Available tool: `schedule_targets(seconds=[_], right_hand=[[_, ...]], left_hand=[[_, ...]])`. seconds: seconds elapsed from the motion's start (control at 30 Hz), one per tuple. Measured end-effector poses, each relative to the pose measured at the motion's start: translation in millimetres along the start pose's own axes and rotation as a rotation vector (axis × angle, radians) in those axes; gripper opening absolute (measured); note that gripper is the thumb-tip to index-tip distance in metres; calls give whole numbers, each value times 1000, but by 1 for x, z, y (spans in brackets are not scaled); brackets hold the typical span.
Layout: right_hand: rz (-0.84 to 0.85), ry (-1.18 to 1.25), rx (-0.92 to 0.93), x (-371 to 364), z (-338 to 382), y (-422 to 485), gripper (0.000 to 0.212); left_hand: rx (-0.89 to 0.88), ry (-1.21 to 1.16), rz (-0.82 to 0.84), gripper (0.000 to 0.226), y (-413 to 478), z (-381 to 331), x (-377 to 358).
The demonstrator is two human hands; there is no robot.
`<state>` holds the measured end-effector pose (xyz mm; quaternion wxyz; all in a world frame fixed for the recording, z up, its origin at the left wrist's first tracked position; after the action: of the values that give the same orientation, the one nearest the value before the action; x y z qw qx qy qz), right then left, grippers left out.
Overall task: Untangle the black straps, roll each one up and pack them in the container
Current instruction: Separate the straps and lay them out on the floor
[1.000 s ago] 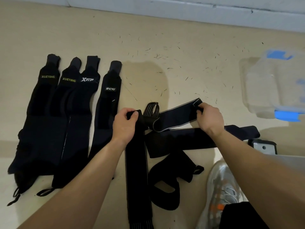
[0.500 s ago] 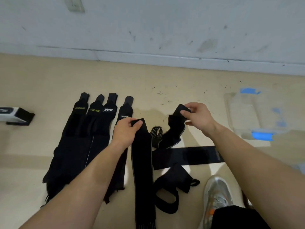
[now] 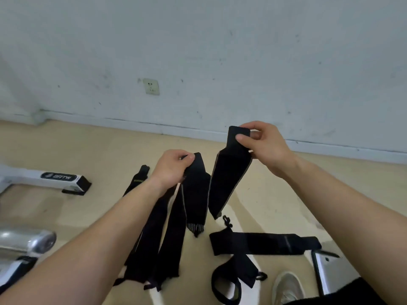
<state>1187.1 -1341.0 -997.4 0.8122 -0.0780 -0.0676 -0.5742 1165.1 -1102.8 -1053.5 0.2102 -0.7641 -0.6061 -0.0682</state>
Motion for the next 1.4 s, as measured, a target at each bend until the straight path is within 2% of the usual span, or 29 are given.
schedule_targets(seconds=[0.1,0.2,0.3,0.43,0.6,0.73,0.9,1.23,1.4], right_hand=[[-16,22,53,0,39,-16,27],[44,24,72,-11,57,-30,11],[107,36,30,-28,49,-42,6],[125,35,-29,-49,21,-42,11],[114,-2,-5,-64,21,-28,11],[93,-17,28,-65,21,-28,12],[58,-34,72,-63,26,-29,12],[118,-118,147,-68,31,-32,15],[168,-187,170,-71,34,-29,22]], left_hand=[[-13,3,27,29,-16,-20,8],[-48,-64,59,31,-28,-28,10],[-65,-176,111,33,-38,-26,4],[-69,-343,169,30,-45,-29,-15],[-124,-443,214,28,-45,-43,-20],[-121,-452,249,31,-44,-44,-19],[-97,-408,265,23,-40,-43,-24],[-89,-396,322,15,-43,-50,-31],[-80,-388,359,31,-45,-51,-30]])
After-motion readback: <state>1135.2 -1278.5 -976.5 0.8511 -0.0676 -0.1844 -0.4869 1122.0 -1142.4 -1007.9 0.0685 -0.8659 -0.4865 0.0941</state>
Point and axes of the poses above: each hand's wrist, its own y-axis towards the middle knuckle, its own x-axis out of the back of the hand, z = x × y, the point moved 8 cm from there along y, towards the middle knuckle, and after that the axes turned 15 degrees about z, right-handed, at the moved point
